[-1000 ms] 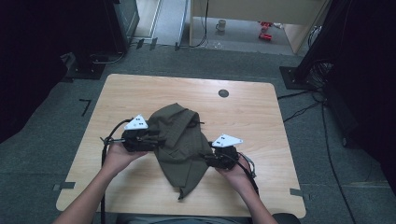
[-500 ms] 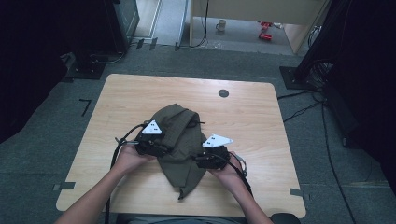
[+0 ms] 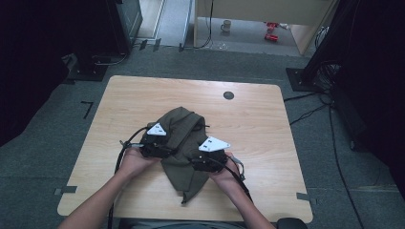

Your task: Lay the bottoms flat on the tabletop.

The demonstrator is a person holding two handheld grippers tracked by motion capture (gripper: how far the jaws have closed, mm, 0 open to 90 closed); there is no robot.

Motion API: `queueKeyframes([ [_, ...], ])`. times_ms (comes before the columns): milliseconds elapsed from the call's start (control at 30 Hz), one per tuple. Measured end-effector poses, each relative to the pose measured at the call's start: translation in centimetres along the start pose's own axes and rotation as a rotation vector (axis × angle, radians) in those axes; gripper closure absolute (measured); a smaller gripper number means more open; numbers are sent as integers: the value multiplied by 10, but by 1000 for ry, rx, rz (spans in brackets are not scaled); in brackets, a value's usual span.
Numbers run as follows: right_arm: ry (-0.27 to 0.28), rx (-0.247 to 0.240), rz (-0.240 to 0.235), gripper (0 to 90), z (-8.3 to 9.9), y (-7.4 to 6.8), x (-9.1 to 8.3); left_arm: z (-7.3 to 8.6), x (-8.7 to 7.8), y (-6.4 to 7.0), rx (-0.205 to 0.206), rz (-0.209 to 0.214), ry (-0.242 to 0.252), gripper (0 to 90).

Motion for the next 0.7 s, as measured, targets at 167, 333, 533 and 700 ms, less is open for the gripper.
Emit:
queueKeyframes([
  [167,-89,5,-5,402,9,-2,17,-2,-8,13,26,44,-42,515],
  [333,-112,-4,-12,417,20,2,14,-7,-28,11,5,39,-3,559],
  [533,-135,-57,-8,426,27,4,14,-19,-52,-2,-5,9,37,623],
  [700,-151,-95,-2,449,29,12,13,-26,-68,-19,-46,-9,54,690],
])
Point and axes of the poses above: each handheld gripper's, and its own axes: x roughly forward along the jaws, z roughly out of its underside, y roughly to its right, the point moved 2 cm from there along x, roughly forward along the jaws, and after that the axes turned 12 degrees about x, right-handed, at the moved point
